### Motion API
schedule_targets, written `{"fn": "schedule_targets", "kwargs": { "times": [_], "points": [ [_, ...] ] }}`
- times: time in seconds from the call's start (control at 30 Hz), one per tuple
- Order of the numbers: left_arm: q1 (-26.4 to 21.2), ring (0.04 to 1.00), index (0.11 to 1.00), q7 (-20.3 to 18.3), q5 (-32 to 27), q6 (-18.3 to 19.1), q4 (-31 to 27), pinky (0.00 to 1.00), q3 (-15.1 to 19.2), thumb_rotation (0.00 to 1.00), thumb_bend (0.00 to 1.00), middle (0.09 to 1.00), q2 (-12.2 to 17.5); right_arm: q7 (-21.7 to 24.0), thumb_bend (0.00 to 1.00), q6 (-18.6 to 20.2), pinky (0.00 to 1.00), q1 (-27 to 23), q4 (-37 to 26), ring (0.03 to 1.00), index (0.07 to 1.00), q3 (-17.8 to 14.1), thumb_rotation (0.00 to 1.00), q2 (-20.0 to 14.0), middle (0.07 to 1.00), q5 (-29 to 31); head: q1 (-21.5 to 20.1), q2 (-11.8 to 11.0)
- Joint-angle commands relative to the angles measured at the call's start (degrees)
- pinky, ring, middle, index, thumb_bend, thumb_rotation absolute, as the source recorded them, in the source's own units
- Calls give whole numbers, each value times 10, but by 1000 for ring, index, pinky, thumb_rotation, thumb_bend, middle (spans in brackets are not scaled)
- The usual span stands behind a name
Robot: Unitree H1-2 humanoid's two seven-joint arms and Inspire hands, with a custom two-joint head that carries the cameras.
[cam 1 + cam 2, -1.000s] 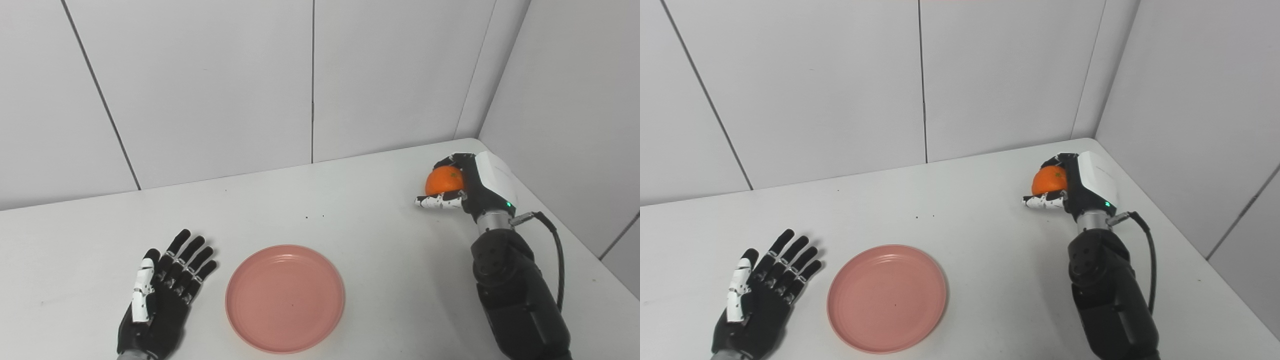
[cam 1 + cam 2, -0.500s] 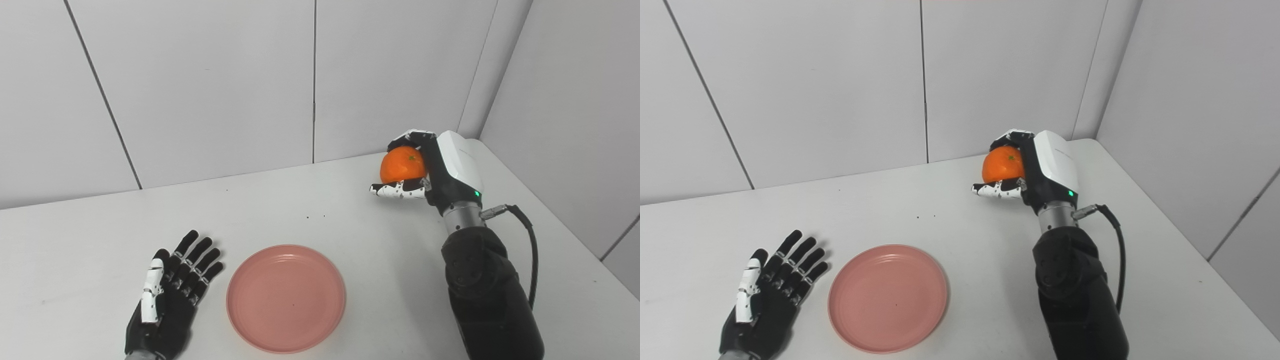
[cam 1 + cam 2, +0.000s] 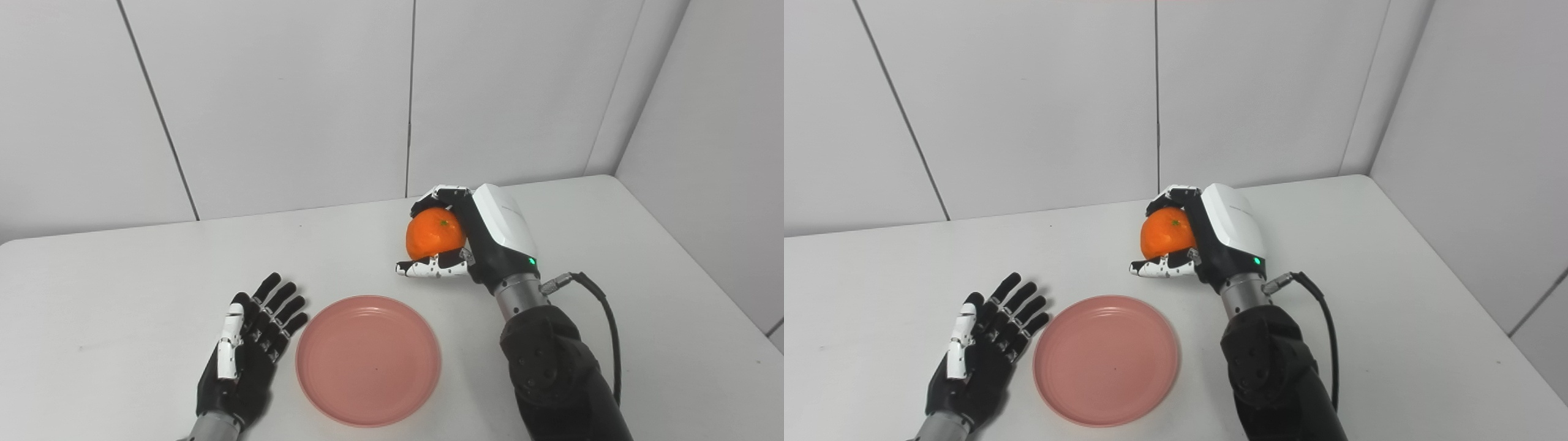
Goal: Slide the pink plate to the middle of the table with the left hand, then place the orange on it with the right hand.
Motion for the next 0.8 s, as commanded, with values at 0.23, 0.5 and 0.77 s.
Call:
{"fn": "schedule_targets", "kwargs": {
  "times": [0.23, 0.5, 0.77],
  "points": [
    [4, 869, 861, 35, 44, 2, -17, 851, -16, 1000, 383, 877, -27, 3, 530, -11, 335, 2, -9, 414, 508, 48, 0, 31, 463, -23, 49, 17],
    [0, 875, 867, 48, 69, -6, -19, 860, -21, 1000, 387, 878, -39, 9, 529, -24, 317, 30, -3, 401, 512, 66, 0, 35, 455, -12, 79, 30],
    [0, 867, 862, 57, 89, -21, -19, 864, -22, 1000, 393, 874, -47, 14, 528, -28, 316, 49, 6, 402, 517, 78, 0, 36, 456, 14, 86, 38]
  ]
}}
